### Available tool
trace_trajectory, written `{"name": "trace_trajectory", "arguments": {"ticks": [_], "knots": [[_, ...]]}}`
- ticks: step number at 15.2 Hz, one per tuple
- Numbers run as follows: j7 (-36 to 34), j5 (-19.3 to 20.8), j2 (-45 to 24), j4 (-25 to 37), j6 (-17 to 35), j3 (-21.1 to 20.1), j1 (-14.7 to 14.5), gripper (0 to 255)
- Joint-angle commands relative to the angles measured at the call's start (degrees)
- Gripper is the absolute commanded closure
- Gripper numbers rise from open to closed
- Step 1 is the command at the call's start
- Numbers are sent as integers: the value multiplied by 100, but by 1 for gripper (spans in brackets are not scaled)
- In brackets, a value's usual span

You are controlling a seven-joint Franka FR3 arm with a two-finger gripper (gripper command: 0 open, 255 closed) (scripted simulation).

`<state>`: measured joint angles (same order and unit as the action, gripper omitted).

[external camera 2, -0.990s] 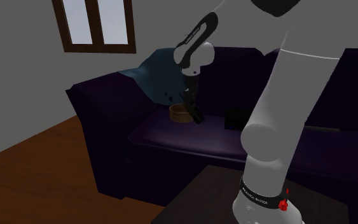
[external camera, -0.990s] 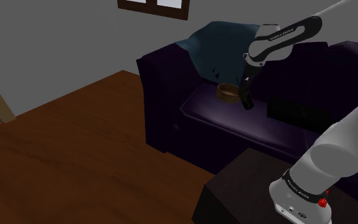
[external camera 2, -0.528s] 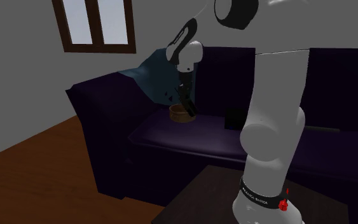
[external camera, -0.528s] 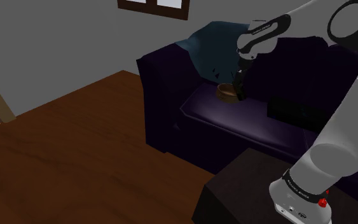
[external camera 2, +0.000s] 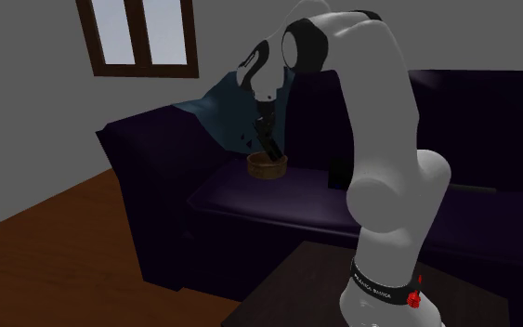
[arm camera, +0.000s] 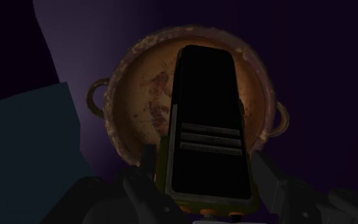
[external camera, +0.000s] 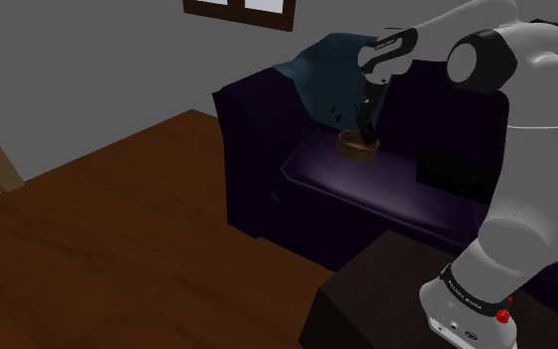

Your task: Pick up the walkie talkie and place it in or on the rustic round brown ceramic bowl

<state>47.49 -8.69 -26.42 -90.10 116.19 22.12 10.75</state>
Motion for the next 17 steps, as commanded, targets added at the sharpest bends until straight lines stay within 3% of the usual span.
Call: {"name": "trace_trajectory", "arguments": {"ticks": [1, 13, 17], "knots": [[31, -65, -202, 212, -15, -30, 59, 255], [112, -219, -565, -183, 724, -124, 98, 255], [115, -226, -582, -194, 751, -128, 100, 255]]}}
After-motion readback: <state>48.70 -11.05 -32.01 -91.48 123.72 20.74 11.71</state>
